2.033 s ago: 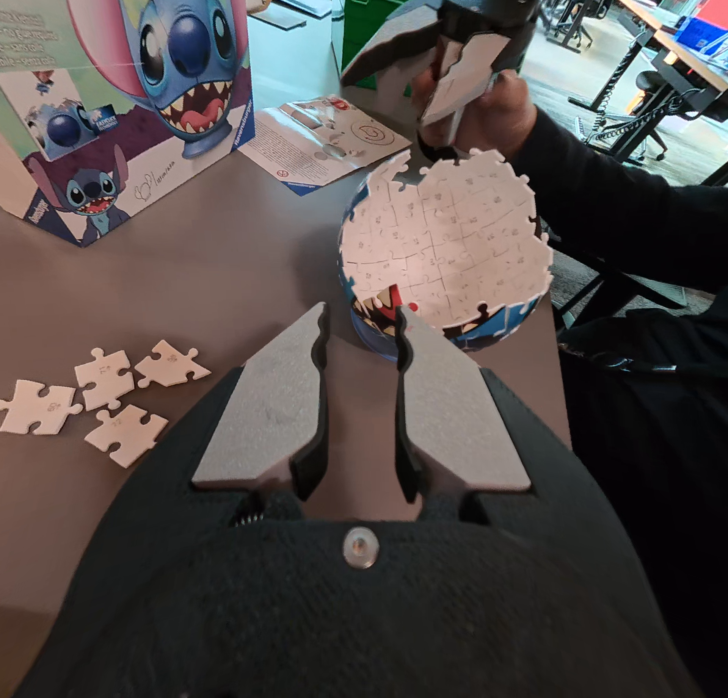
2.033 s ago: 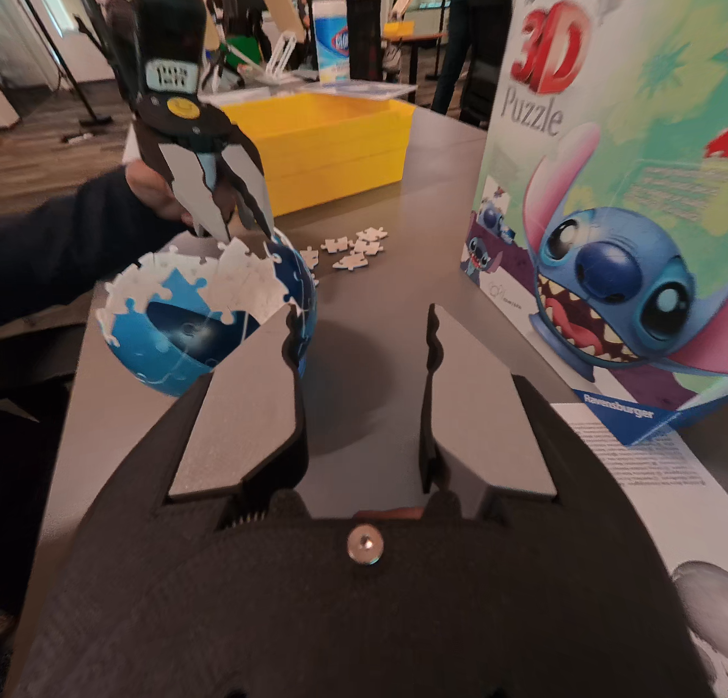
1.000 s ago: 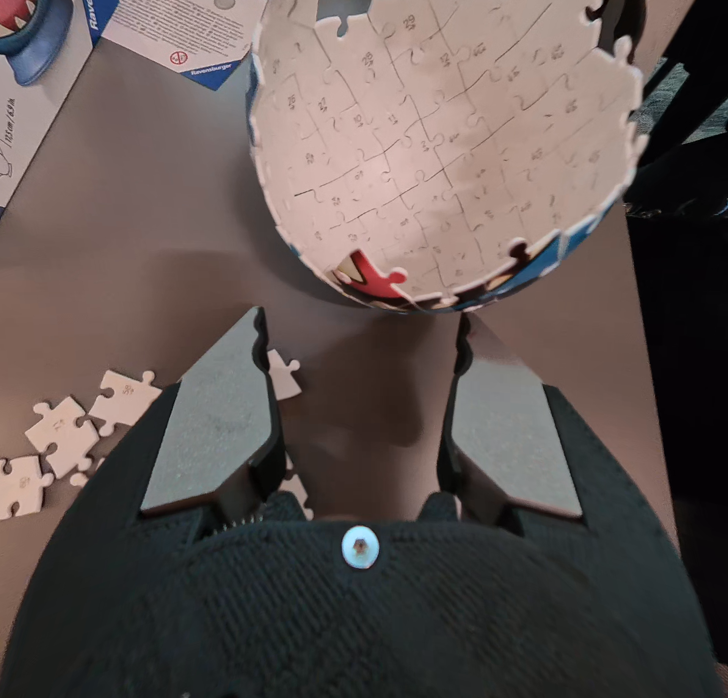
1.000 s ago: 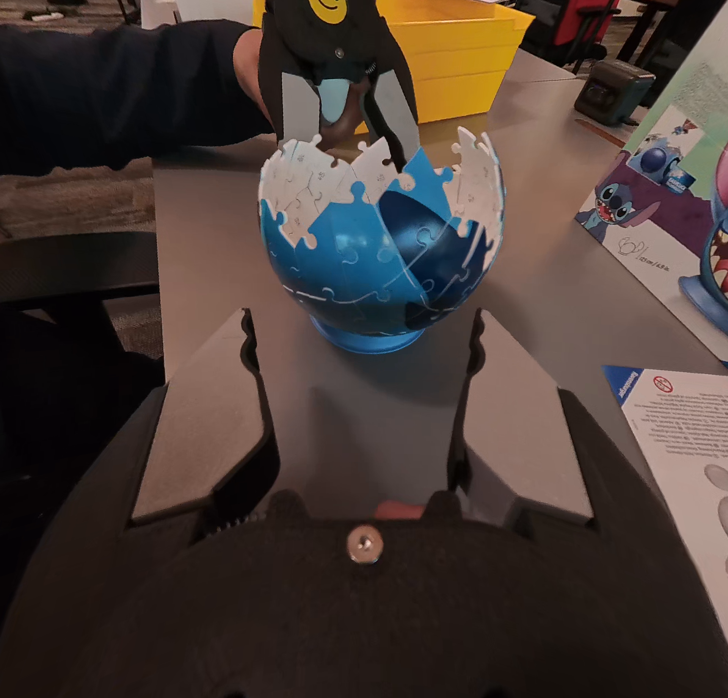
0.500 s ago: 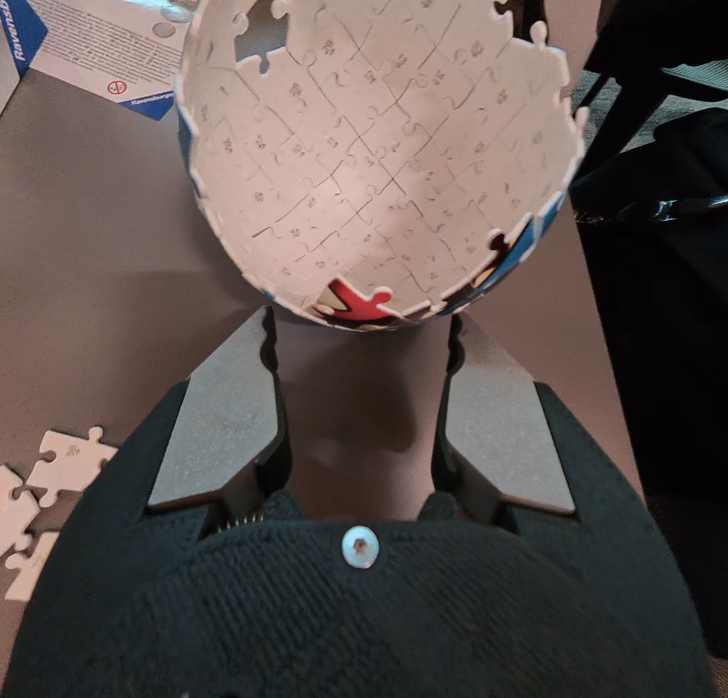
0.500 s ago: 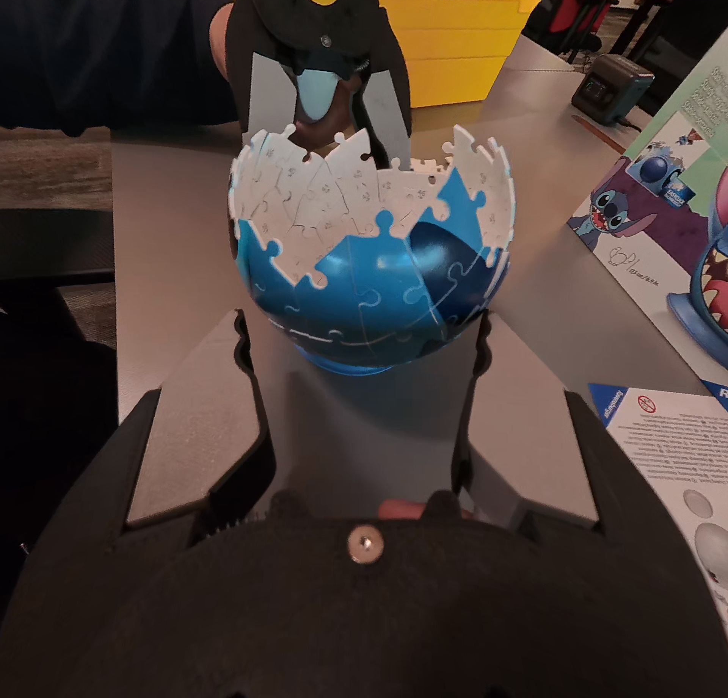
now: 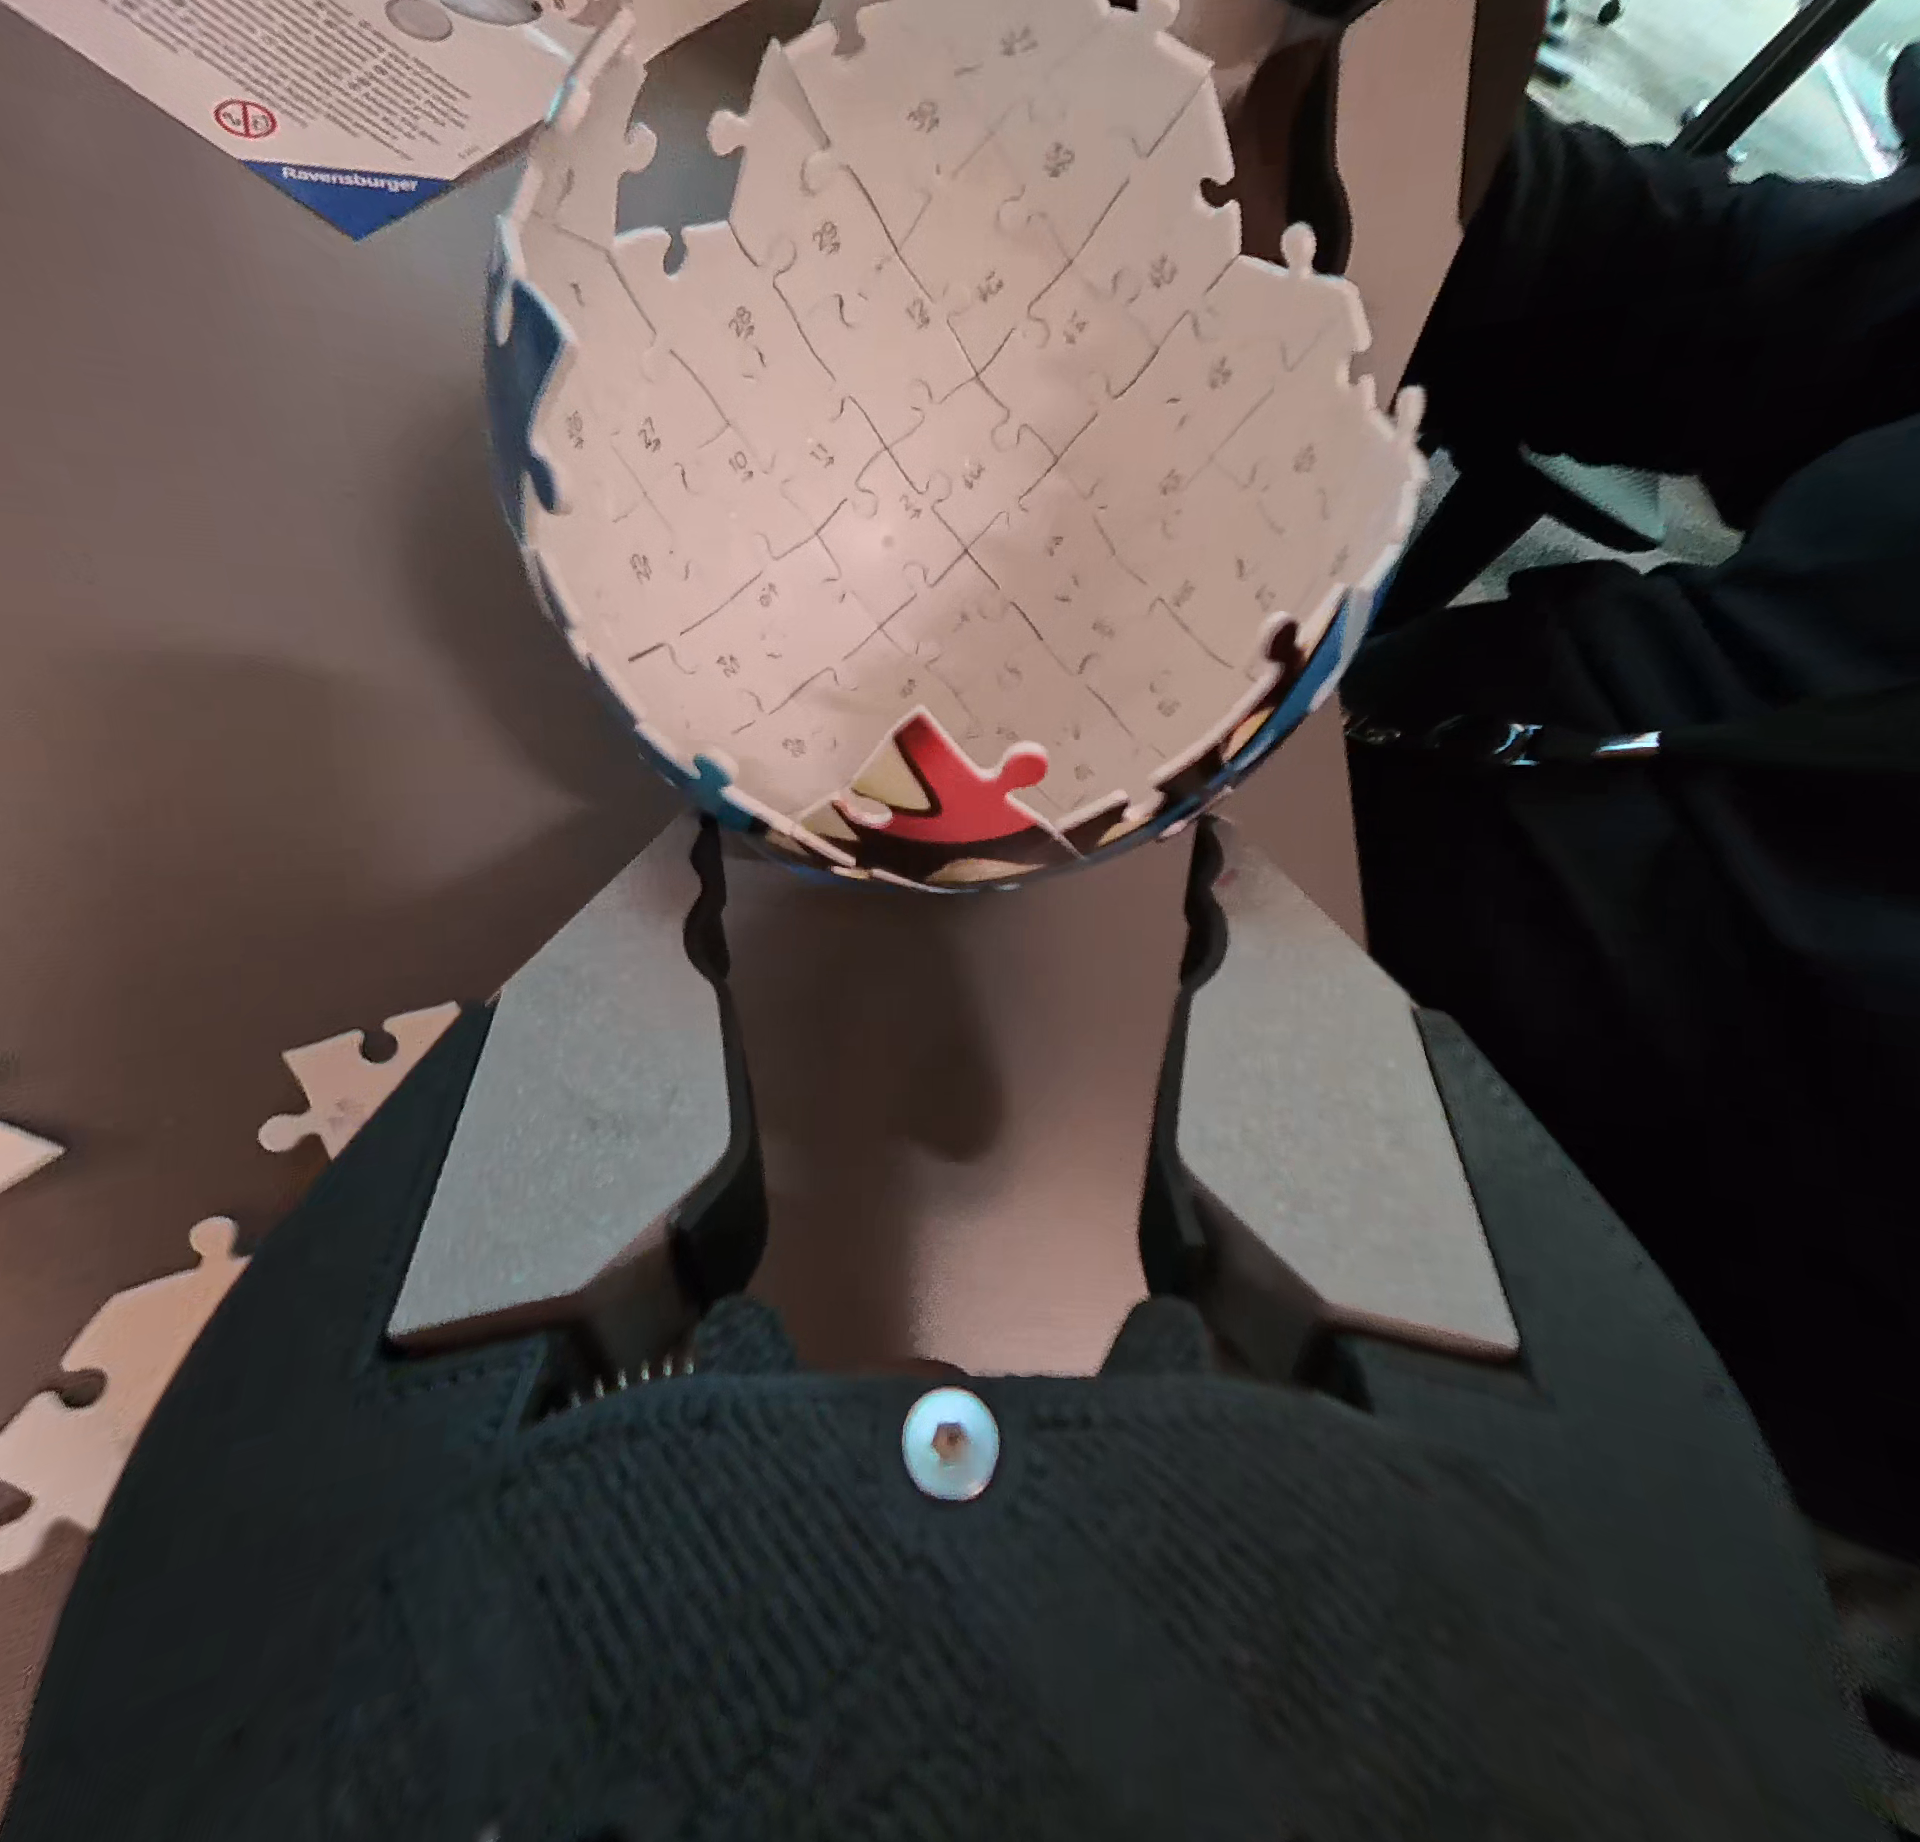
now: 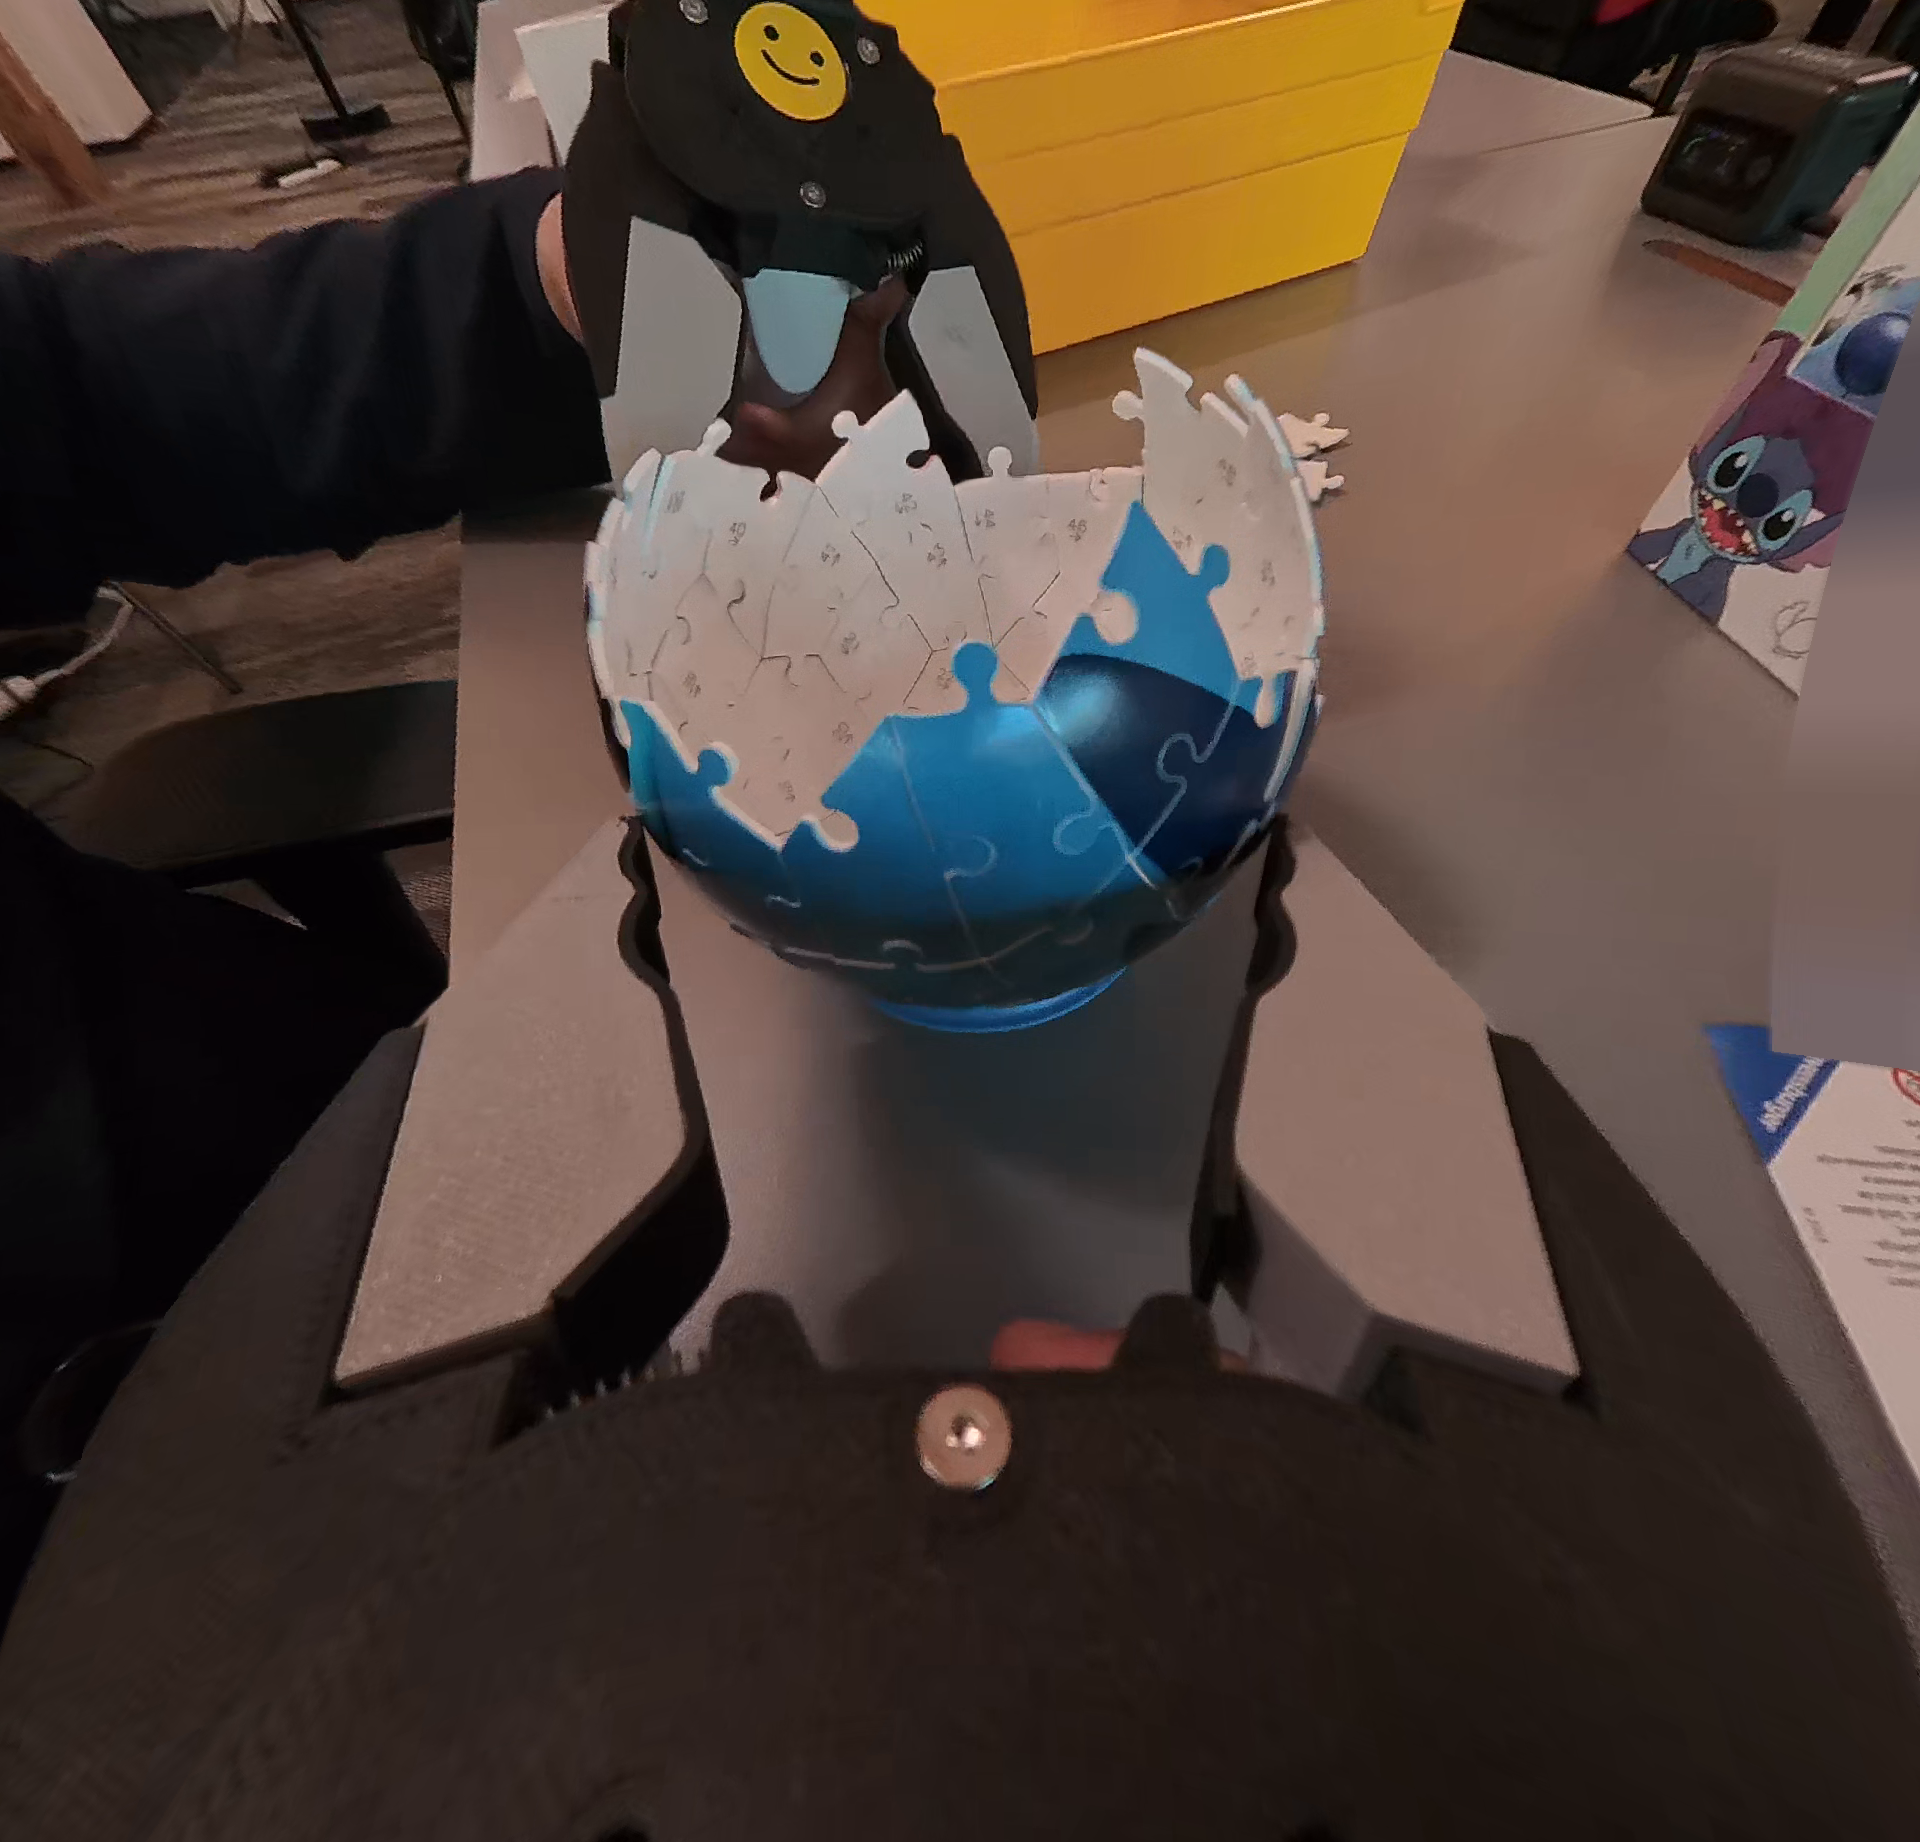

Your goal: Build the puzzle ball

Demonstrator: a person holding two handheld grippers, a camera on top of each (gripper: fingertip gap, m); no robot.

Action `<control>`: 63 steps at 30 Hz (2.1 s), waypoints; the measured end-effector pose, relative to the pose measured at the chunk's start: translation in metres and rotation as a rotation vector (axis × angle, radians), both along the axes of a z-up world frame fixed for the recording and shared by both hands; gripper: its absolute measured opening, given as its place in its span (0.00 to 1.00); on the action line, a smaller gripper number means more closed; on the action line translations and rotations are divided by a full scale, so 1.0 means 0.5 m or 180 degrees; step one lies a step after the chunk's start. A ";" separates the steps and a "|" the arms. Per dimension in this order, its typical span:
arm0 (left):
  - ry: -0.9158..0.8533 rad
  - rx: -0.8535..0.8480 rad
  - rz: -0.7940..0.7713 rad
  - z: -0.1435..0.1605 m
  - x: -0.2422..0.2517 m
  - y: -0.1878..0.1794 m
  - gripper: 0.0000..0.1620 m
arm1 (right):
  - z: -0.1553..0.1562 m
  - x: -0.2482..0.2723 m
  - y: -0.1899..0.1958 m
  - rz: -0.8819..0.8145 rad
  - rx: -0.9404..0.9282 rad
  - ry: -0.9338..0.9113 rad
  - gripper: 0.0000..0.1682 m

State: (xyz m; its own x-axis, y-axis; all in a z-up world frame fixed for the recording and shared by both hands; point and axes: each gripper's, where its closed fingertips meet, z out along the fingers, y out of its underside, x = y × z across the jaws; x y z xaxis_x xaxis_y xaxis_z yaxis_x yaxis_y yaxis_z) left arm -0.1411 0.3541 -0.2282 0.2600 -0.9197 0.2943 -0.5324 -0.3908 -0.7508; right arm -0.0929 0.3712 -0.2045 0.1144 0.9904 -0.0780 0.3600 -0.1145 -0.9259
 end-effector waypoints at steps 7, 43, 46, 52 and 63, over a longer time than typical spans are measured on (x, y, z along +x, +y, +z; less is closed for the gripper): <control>-0.0158 -0.0259 0.0405 0.016 -0.005 -0.007 0.50 | -0.004 -0.003 -0.002 0.0109 -0.0500 0.0026 0.67; -0.0094 0.0019 0.0865 0.016 -0.039 -0.055 0.46 | 0.044 0.182 0.092 -0.0358 0.0072 0.0000 0.59; -0.0040 0.0123 0.0968 0.011 -0.060 -0.040 0.46 | 0.019 0.240 0.080 -0.0406 0.0181 -0.0345 0.44; -0.0087 0.0266 0.1092 0.011 -0.070 -0.009 0.44 | -0.063 0.265 0.100 -0.0690 0.0100 -0.0910 0.45; -0.0022 0.0394 0.1201 -0.006 -0.071 0.021 0.42 | -0.110 0.230 0.116 -0.1276 0.0056 -0.1275 0.15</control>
State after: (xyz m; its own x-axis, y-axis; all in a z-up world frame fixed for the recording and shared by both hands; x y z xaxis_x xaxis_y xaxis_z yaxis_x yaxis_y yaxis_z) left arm -0.1764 0.3643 -0.2310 0.5849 -0.7885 0.1900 -0.3636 -0.4643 -0.8076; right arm 0.0220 0.4295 -0.2596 0.4991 0.8641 0.0650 0.6152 -0.3005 -0.7289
